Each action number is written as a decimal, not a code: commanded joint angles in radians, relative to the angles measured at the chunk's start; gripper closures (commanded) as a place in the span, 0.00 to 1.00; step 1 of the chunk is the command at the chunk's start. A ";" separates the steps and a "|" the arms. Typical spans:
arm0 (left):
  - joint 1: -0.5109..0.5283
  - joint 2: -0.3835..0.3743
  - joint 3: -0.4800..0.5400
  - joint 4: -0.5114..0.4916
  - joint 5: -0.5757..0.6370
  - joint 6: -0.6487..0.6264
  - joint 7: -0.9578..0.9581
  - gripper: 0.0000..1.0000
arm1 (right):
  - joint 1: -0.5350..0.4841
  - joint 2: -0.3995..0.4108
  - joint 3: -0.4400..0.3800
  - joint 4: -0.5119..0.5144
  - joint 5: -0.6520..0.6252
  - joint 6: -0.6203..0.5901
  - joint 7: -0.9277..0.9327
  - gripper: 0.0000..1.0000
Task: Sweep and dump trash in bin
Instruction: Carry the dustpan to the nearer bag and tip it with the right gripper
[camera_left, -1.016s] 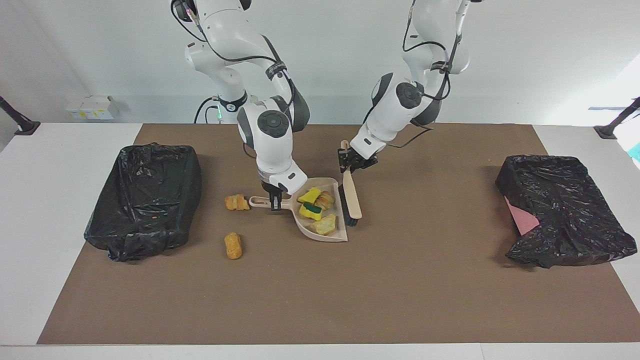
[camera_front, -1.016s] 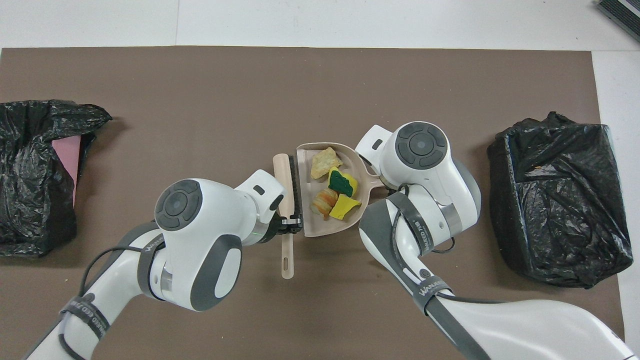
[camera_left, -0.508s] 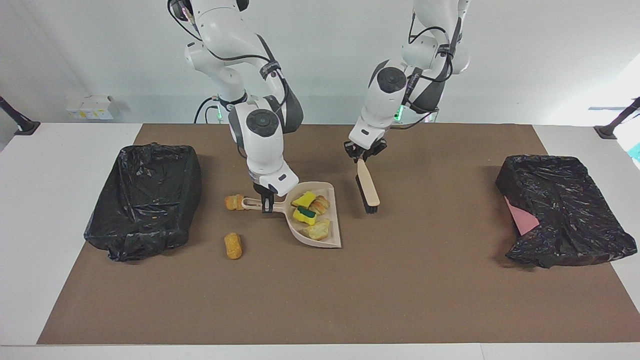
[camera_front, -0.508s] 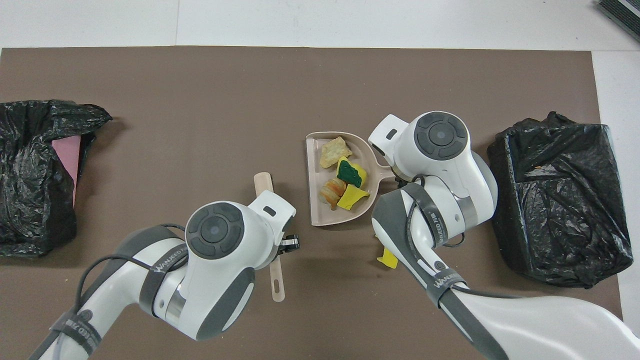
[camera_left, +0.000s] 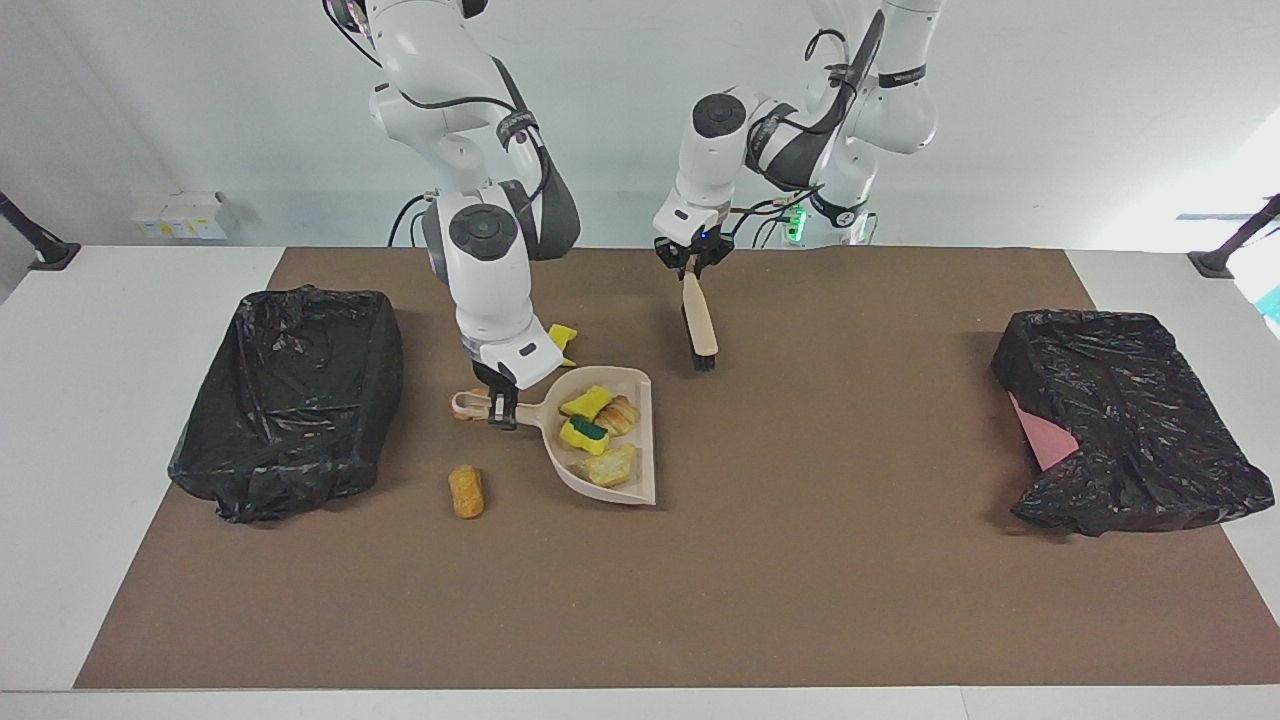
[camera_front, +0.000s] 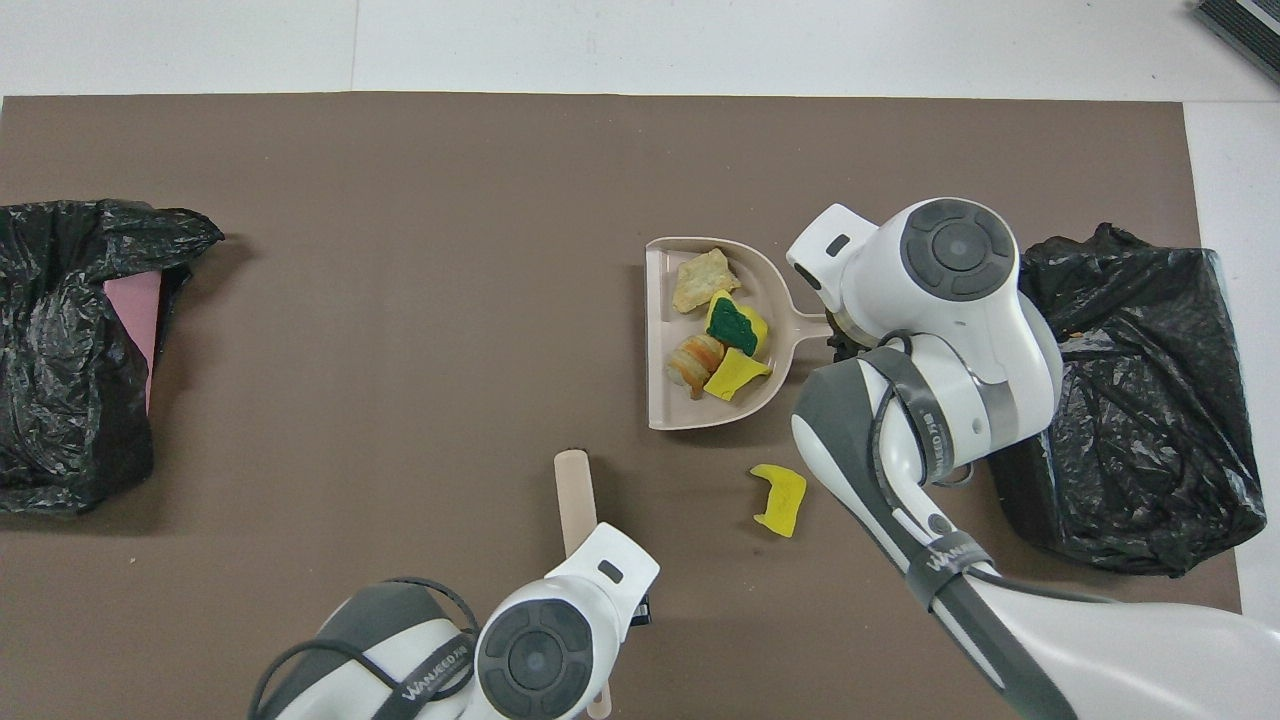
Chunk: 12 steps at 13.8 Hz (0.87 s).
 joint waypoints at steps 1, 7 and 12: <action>-0.060 -0.009 0.016 -0.067 0.023 0.110 -0.078 1.00 | -0.070 -0.074 0.013 -0.010 0.034 -0.058 -0.087 1.00; -0.006 0.024 0.022 -0.051 0.023 0.113 0.021 0.00 | -0.293 -0.189 0.013 -0.016 0.081 -0.125 -0.314 1.00; 0.186 0.026 0.022 0.057 0.060 0.047 0.207 0.00 | -0.495 -0.218 0.011 -0.016 0.113 -0.130 -0.576 1.00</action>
